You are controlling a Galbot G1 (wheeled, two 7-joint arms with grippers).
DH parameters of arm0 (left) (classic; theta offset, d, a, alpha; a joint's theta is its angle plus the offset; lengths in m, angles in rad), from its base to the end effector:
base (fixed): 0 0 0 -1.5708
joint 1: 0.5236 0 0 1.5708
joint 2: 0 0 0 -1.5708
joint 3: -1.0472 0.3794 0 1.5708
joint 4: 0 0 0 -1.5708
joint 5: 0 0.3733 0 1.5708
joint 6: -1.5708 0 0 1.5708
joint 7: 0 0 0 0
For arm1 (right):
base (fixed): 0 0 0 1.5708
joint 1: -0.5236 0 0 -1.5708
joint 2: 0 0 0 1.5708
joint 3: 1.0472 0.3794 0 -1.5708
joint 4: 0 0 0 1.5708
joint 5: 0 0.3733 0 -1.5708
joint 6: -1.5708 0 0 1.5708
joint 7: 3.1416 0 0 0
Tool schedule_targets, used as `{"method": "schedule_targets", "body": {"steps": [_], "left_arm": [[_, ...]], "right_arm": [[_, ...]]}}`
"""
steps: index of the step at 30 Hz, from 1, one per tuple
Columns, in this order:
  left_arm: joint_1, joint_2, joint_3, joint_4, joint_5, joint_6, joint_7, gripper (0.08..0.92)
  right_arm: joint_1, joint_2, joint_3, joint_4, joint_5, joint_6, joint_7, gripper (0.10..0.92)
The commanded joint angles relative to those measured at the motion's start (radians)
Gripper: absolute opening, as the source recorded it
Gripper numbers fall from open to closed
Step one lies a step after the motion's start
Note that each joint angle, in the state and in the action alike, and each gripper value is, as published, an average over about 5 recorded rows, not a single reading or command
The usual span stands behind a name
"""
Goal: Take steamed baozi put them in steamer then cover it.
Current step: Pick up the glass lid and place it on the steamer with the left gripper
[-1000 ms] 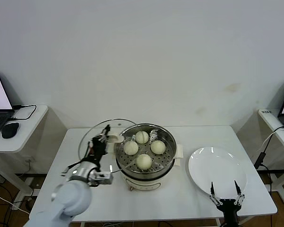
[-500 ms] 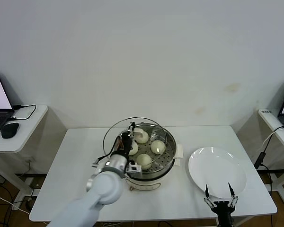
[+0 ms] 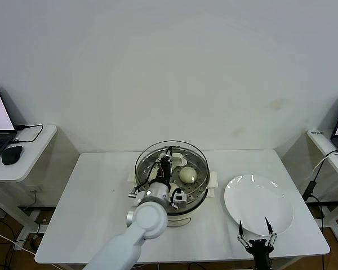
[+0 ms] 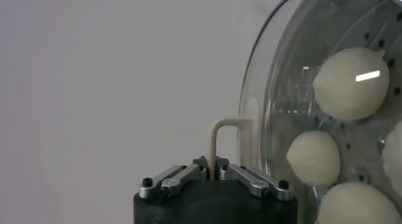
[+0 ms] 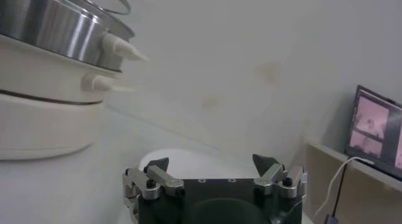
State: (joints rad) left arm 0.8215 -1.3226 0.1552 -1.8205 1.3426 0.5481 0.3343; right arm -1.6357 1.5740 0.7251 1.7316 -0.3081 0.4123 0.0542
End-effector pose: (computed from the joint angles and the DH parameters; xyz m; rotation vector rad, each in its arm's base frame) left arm 0.3492 -0.1496 -0.2627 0.2558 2.1864 2.1157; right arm 0.1227 -0.0727 -0.4665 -0.1499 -3.0439 0.6000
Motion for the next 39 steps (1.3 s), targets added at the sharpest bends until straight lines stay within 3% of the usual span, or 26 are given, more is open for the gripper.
{"method": "schedule_targets", "body": {"steps": [1,39], "left_arm": [[0.004,-0.079,-0.01,0.059,0.099,-0.005,0.01,0.137],[0.098,-0.094,-0.033,0.03,0.123,-0.026,0.001,0.137]], "right_arm": [[0.0,0.002,-0.006,-0.004,-0.005,0.004,-0.001,0.823],[-0.006,0.0,-0.028,-0.012,-0.004,0.011,-0.004,0.823]]}}
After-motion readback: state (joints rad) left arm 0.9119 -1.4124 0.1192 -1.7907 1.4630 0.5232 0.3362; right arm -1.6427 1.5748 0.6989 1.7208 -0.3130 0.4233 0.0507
